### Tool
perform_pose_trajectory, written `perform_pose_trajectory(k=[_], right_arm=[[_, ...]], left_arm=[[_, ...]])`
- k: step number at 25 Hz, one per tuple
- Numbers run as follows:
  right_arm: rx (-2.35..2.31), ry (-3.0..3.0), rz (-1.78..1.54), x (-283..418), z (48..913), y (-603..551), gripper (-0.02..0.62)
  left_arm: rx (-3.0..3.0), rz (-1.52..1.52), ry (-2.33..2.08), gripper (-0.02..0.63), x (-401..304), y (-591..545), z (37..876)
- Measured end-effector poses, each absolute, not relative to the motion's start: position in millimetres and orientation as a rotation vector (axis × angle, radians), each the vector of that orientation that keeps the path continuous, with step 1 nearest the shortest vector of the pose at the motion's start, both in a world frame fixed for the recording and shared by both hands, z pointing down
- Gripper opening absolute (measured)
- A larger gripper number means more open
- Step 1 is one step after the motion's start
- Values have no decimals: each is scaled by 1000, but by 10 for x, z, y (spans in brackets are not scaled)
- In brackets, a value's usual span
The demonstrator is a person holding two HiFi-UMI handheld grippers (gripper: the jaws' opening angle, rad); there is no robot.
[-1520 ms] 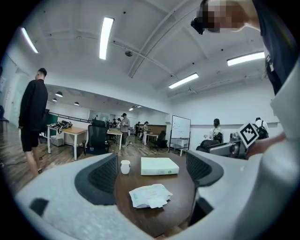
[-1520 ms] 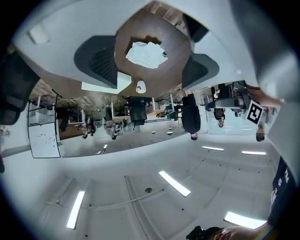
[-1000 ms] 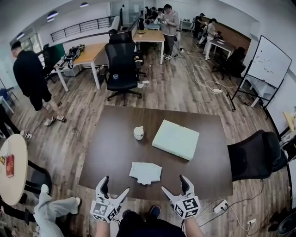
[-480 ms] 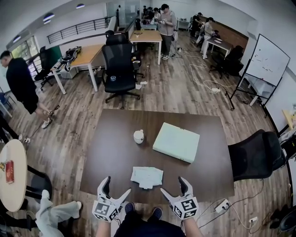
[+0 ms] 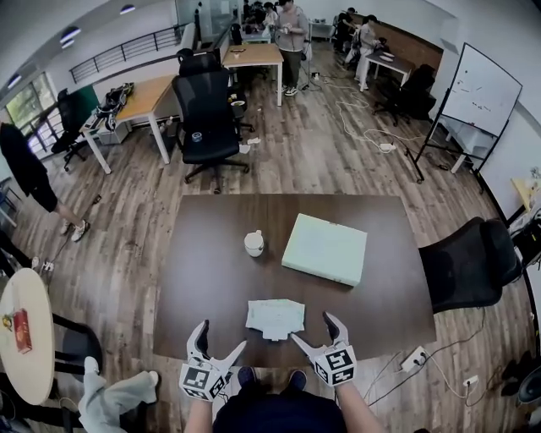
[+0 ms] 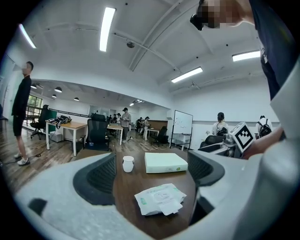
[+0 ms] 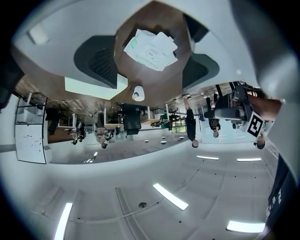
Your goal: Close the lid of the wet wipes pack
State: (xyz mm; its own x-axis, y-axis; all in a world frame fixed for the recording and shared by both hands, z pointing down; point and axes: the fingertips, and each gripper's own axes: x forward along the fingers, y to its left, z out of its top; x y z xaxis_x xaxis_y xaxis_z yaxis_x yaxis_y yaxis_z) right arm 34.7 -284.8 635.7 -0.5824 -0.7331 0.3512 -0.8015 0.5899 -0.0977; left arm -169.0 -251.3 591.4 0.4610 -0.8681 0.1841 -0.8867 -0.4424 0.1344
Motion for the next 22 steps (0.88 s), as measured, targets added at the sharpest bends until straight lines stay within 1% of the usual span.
perform_pose_trajectory(k=[3,6,10,22], right_arm=[[1276,-2510,441,331,6680,-2834,448],[1272,-2460,494,274,7006,-2812,449],[1186,-2388,453,146,7441,-2802,454],[957,-2236,358,-60,8250,-2649,468]], left_arm=[[2504,181,-1522,469,-1682,-2497,6008],[2511,164,-1506,469,-1712,-2508,6020],[2497,144,-1502,469,-1738,-2549,6047],[2457,147,-1513,469,-1812,-2488,6125]])
